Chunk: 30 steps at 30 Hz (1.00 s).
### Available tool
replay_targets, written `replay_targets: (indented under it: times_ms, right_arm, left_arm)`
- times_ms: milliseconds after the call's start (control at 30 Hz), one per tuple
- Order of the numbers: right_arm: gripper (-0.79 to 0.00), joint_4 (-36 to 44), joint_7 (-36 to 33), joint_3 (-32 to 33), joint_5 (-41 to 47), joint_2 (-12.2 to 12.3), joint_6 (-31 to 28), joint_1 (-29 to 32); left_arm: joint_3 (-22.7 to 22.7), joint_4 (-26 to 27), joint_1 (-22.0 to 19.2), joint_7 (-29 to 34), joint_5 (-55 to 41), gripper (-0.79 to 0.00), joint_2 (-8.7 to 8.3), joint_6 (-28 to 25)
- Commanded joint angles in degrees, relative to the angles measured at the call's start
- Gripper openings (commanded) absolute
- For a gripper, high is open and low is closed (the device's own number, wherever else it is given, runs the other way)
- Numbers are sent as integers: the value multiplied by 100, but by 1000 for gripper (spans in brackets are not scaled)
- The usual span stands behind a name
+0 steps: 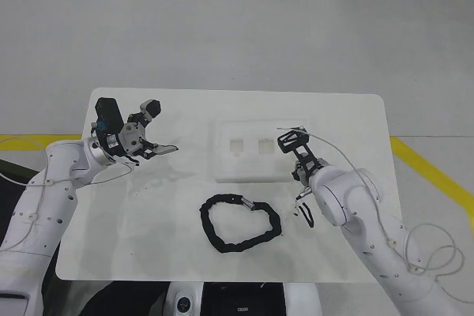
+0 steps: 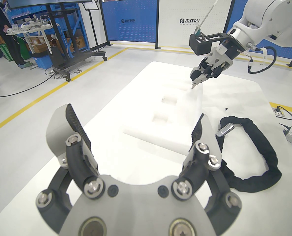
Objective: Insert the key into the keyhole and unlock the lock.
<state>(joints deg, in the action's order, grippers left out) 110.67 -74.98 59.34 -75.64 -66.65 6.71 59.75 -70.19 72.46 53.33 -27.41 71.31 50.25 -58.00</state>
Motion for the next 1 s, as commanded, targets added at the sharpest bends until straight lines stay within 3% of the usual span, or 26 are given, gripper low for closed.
replay_targets:
  times_ms: [0,467,600,967]
  right_arm:
    - [-785,-4,-36,8,36,-9,-35,0]
    - [-785,566,181,857,858,54,-352,573]
    - [-785,671,586,1187,1660,62,-527,806]
    - [-785,196,1583,2250,4225,136,-1715,1525]
  left_arm:
    - [0,0,0,0,0,0,0,0]
    - [0,0,0,0,0,0,0,0]
    - [0,0,0,0,0,0,0,0]
    - [0,0,0,0,0,0,0,0]
